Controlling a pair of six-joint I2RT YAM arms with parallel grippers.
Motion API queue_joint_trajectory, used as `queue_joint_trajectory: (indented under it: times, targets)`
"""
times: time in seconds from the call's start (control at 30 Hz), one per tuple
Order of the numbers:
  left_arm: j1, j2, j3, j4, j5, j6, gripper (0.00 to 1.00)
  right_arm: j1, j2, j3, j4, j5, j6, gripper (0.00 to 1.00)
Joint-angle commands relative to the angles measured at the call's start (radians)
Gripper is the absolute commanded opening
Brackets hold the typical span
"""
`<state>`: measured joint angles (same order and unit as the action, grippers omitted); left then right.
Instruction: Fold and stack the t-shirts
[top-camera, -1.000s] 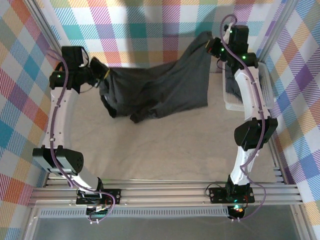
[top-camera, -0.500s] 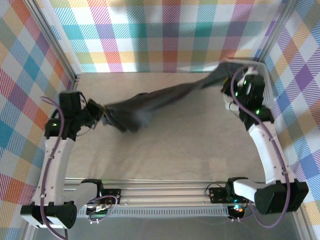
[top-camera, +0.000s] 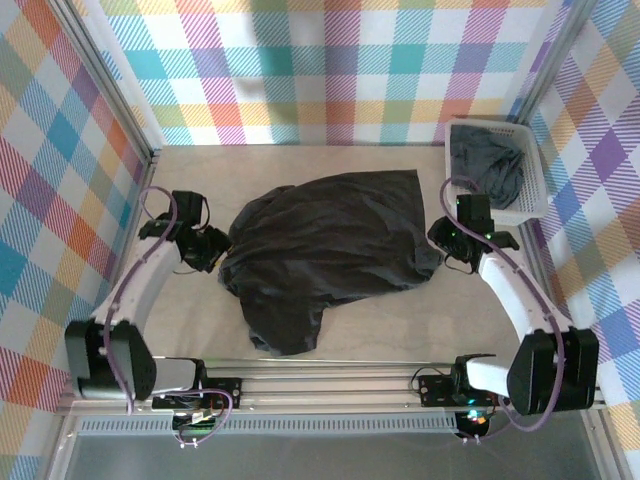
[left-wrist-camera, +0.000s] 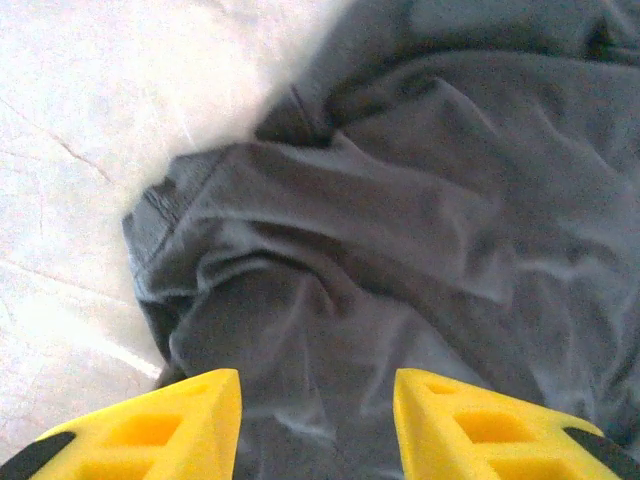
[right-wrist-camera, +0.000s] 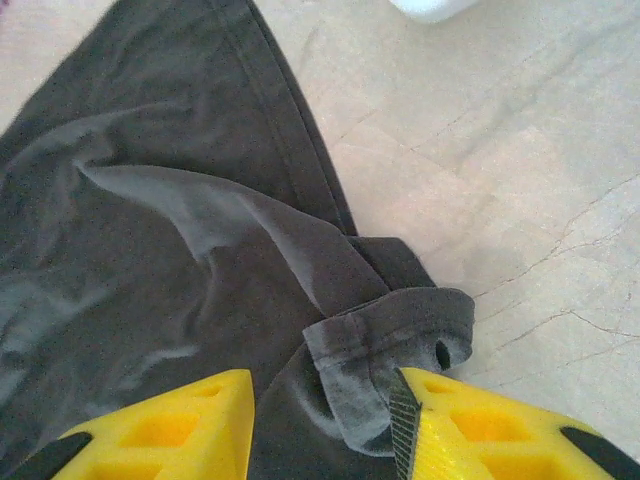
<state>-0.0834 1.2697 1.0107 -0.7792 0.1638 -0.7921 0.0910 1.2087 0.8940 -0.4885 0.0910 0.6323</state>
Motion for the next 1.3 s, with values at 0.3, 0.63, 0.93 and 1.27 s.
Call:
queue_joint_trajectory:
  times: [0.3,0.63,0.93,1.27]
  targets:
    - [-0.184,-0.002,-0.223,0.056,0.041,-0.171,0.40,-0.004,0.056,-0.009,-0.036,-0.167,0.000,0.43]
    - [-0.172,0.208,-0.028,0.033,-0.085,-0.074,0.38,-0.057,0.212,0.028,-0.059,-0.105,0.114,0.44]
    - [-0.120,0.337,-0.055,0.053,-0.107,-0.010,0.34,-0.123,0.368,0.048,-0.028,-0.214,0.152,0.36]
    - [-0.027,0.412,-0.037,0.051,-0.130,0.075,0.12,-0.127,0.147,-0.083,-0.238,-0.023,0.126,0.00]
